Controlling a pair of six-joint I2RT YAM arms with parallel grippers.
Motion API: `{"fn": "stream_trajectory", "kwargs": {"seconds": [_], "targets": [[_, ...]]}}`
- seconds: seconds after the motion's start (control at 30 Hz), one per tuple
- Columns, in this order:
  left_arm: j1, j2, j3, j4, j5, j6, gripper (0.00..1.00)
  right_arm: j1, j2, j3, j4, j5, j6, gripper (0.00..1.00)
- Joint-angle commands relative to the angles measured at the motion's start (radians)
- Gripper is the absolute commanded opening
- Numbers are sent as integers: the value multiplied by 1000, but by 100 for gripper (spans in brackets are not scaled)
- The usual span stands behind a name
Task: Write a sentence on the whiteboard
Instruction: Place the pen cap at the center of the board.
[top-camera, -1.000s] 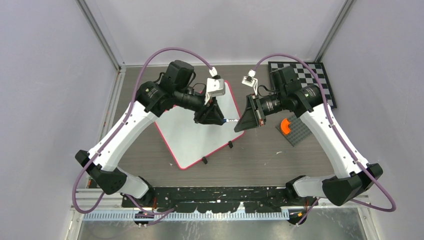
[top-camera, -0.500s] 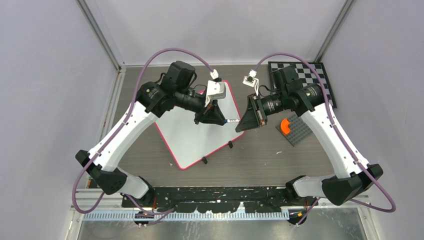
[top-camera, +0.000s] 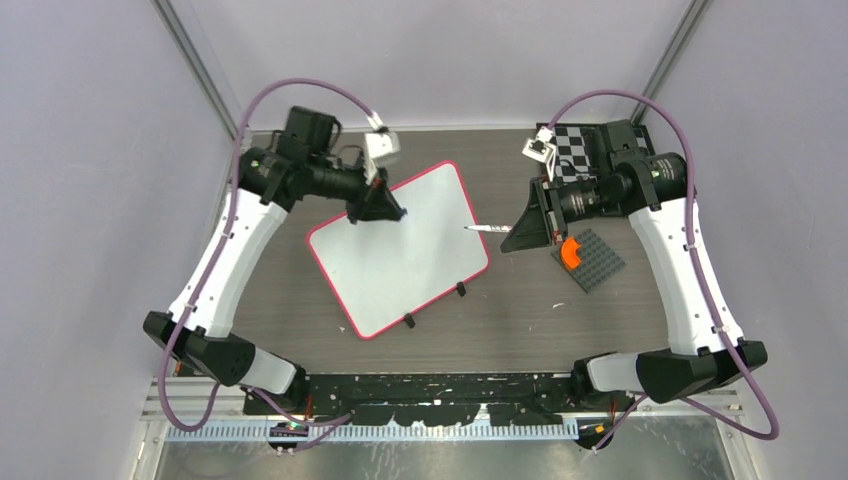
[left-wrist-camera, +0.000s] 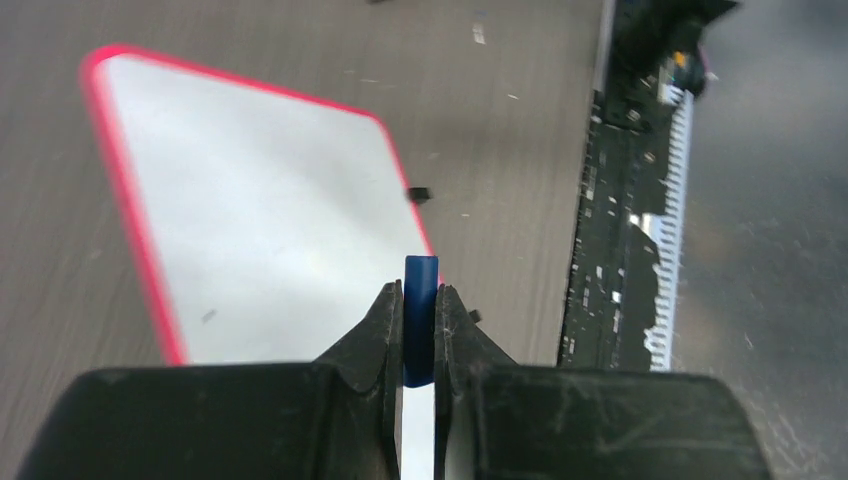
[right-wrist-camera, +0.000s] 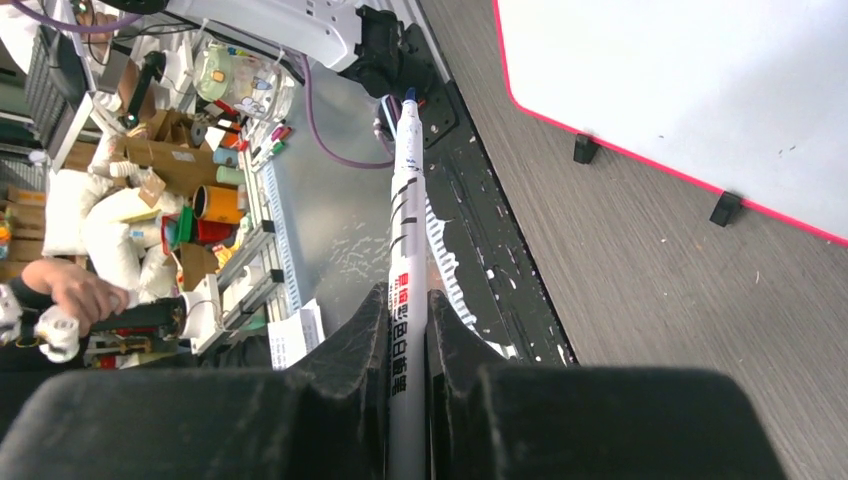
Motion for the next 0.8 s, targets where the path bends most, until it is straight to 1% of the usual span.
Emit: {"fn": "stream_trajectory", "kwargs": {"seconds": [0.0,0.07,0.13,0.17,0.23,0.33,0.43,0.57,0.67,0.77], "targets": [[215,-35,93,98,65,-96,0,-31,19,24,-62,-38,-73,0],[337,-26,77,167,26,-148,0,-37,15,10,-15,-37,-39,0],[442,-7,44,198,-17,-160,0,-36,1,-23,72,-27,28,0],[512,2,20,213,-38,-170,0,-37,-7,-43,112,-14,60,0],[604,26,-35,226,-75,-188,0,-35,-17,-77,173,10,93,0],[711,58,-124,225,-102,-182,0,-21,-24,-113,201,49,93,0],[732,85,-241,197,-196,-110,0,-7,-39,-163,259,93,113,0],[732,127,-404,230,-273,-94,0,18,-61,-229,357,150,158,0],[733,160,-492,275,-323,-93,0,61,-68,-261,388,216,163,0],[731,212,-542,297,-366,-91,0,114,-85,-296,419,286,164,0]]}}
